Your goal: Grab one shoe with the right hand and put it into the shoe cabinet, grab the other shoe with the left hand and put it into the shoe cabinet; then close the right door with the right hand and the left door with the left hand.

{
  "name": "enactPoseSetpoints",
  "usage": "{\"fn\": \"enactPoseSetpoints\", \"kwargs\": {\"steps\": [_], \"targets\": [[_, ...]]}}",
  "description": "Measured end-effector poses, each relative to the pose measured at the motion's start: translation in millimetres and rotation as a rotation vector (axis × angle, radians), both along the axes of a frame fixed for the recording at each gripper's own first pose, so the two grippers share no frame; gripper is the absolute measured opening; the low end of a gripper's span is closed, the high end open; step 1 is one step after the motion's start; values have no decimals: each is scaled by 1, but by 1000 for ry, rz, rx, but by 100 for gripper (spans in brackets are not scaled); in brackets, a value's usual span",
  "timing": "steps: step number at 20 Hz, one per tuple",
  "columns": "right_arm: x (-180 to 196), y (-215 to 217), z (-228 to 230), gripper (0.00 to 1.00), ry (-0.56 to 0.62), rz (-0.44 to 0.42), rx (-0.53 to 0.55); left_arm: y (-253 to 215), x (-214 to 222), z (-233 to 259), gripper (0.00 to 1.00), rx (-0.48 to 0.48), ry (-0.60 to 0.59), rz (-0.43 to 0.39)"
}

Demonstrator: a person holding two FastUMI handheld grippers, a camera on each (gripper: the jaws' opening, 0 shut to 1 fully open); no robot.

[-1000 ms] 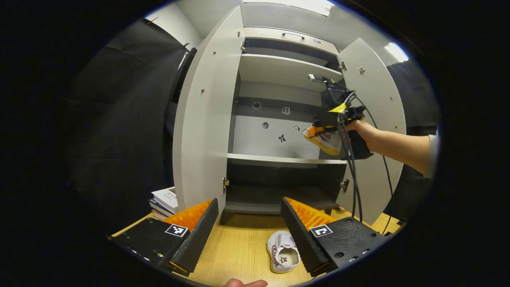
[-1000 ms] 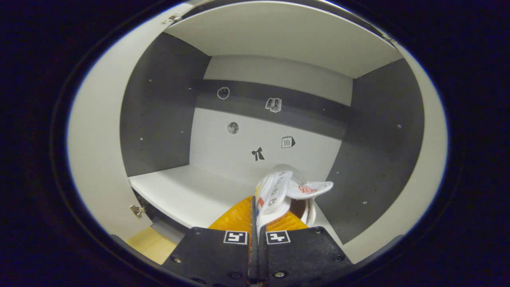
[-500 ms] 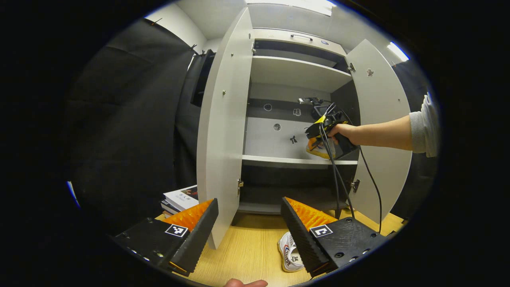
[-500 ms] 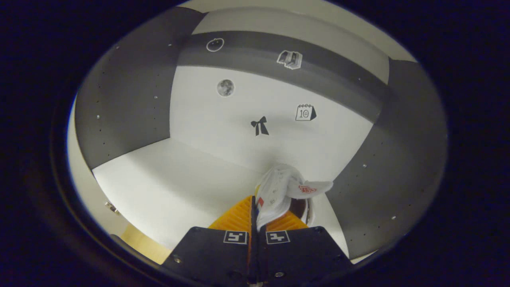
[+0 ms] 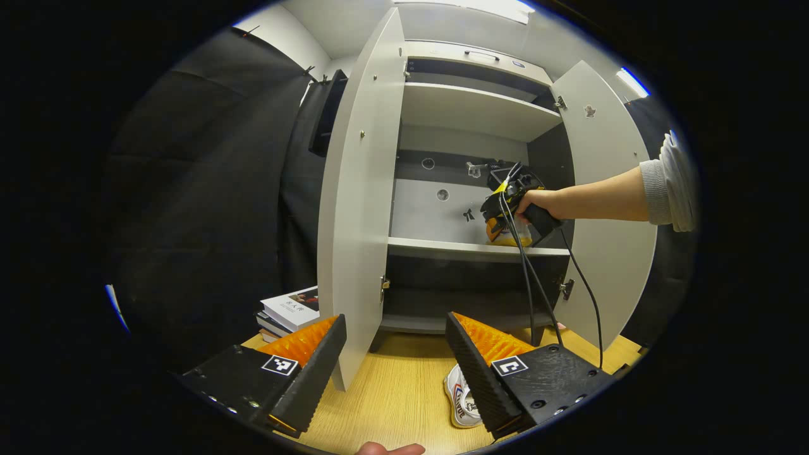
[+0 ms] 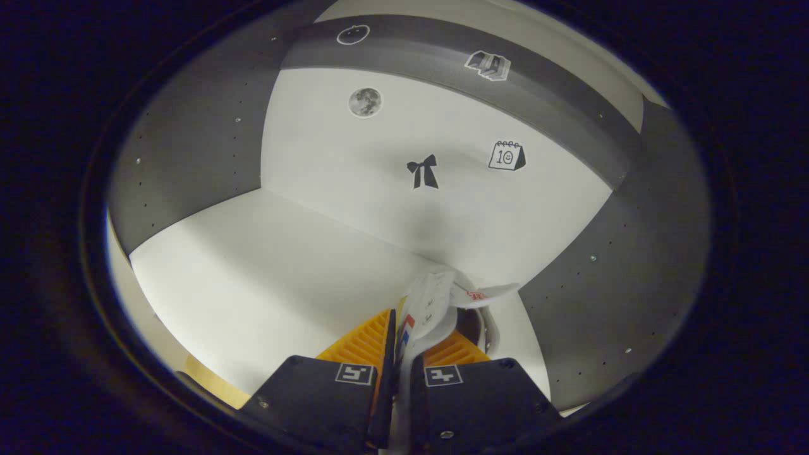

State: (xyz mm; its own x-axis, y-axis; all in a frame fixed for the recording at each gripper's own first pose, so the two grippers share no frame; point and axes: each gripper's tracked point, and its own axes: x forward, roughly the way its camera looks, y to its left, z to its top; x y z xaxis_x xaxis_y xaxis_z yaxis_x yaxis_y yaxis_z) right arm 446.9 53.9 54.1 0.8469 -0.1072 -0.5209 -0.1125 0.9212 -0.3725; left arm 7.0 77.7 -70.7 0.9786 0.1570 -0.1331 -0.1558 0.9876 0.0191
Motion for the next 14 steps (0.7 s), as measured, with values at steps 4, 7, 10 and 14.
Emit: {"fn": "enactPoseSetpoints", "kwargs": {"steps": [4, 7, 10, 14], "targets": [[-24, 3, 24, 32, -35, 42, 19, -2, 0, -2, 95, -4, 0, -6], [-55, 5, 61, 27, -135, 88, 20, -8, 3, -6, 95, -6, 5, -23], [-94, 7, 94, 27, -241, 132, 49, -16, 4, -7, 95, -3, 4, -45], [-171, 7, 107, 30, -375, 188, 145, -28, 7, -13, 95, 10, 17, -79]]}}
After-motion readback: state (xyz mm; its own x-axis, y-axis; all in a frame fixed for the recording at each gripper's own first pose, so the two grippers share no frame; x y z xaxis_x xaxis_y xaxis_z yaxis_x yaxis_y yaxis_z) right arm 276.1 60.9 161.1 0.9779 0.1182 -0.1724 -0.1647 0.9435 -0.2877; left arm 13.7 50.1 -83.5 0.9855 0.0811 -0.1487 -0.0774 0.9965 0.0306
